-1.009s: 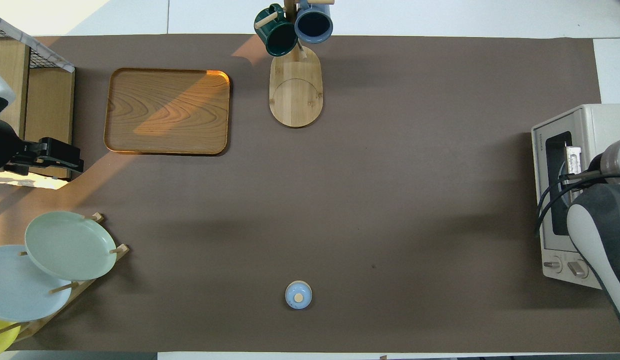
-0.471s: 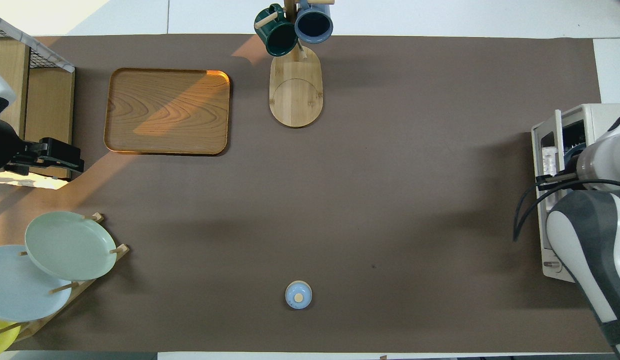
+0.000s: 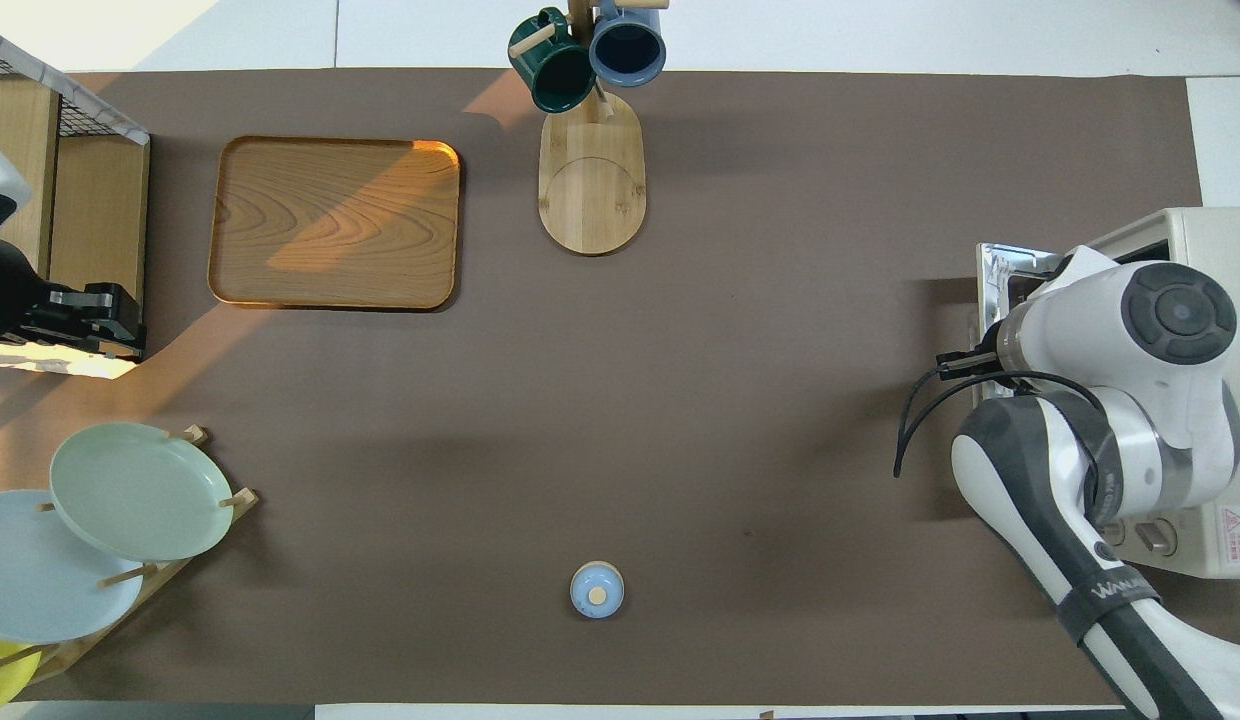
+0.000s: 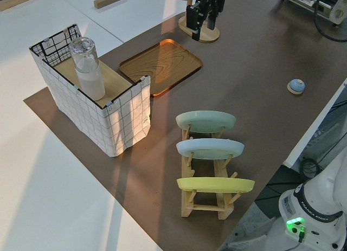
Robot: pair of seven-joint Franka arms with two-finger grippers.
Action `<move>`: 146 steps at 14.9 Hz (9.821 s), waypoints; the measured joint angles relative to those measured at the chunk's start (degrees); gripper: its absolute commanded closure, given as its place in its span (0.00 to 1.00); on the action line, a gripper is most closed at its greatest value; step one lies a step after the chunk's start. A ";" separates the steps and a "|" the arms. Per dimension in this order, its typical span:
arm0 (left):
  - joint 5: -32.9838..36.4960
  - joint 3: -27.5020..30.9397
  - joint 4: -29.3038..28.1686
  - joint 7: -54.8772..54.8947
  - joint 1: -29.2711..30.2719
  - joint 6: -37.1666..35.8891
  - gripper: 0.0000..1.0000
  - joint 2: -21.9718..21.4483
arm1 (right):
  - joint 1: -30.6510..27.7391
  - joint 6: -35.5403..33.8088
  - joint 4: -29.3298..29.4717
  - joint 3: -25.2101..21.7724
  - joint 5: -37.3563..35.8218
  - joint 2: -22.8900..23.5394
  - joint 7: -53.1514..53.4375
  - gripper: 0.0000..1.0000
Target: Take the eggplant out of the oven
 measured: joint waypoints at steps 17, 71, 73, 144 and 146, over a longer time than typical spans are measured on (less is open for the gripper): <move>0.00 -0.24 0.04 0.03 -0.01 0.28 0.00 0.00 | 2.62 -16.20 11.44 -2.07 2.03 1.74 4.64 0.24; 0.00 -0.15 -0.24 -0.06 0.46 4.58 0.00 0.00 | 34.43 -23.68 44.40 0.36 2.35 22.17 35.08 1.00; 0.00 -0.68 -1.54 -1.64 0.02 7.38 0.00 -0.05 | 29.66 -28.06 39.02 0.31 1.46 18.11 32.39 1.00; -5.60 -0.46 8.62 -2.69 -3.45 39.59 0.00 35.94 | -4.82 -43.31 32.04 2.08 8.22 -2.35 -9.75 0.00; -5.50 -0.46 8.69 -1.99 -3.45 39.68 0.00 35.89 | -4.80 -43.31 32.18 2.10 8.02 -2.39 -8.50 0.00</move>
